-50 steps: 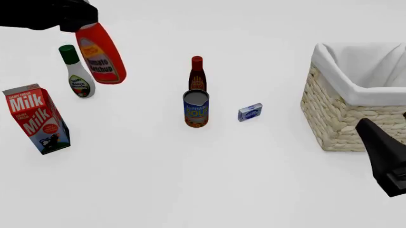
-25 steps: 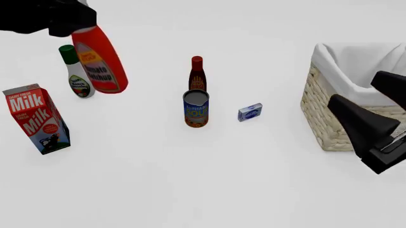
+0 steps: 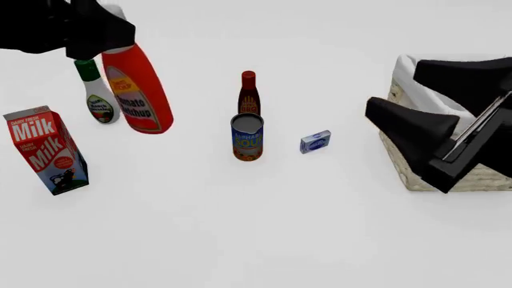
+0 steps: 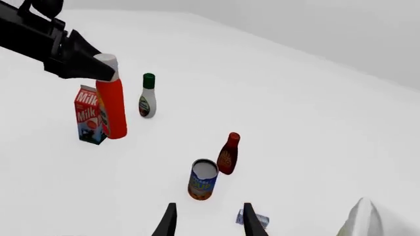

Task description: Pick the ketchup and place it in the basket.

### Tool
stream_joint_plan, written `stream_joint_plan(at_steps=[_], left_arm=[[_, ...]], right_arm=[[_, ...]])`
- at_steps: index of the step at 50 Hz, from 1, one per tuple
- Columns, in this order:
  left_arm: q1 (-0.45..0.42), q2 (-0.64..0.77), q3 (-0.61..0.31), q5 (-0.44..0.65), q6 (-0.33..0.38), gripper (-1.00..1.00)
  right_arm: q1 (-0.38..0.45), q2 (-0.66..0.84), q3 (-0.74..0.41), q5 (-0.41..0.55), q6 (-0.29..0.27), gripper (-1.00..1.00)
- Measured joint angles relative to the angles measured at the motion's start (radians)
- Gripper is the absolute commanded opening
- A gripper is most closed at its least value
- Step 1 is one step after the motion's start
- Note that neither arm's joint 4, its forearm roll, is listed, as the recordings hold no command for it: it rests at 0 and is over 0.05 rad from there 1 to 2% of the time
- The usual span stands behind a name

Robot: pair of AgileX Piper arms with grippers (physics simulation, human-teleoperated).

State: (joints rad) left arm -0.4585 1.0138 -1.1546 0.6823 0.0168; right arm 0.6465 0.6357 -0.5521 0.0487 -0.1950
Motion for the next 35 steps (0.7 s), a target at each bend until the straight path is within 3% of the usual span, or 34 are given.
stream_joint_plan(at_steps=[35], left_arm=[[-0.101, -0.011, -0.022, 0.052, 0.003, -1.0]], right_arm=[[0.223, 0.255, -0.159, 0.002, 0.064, 1.0]])
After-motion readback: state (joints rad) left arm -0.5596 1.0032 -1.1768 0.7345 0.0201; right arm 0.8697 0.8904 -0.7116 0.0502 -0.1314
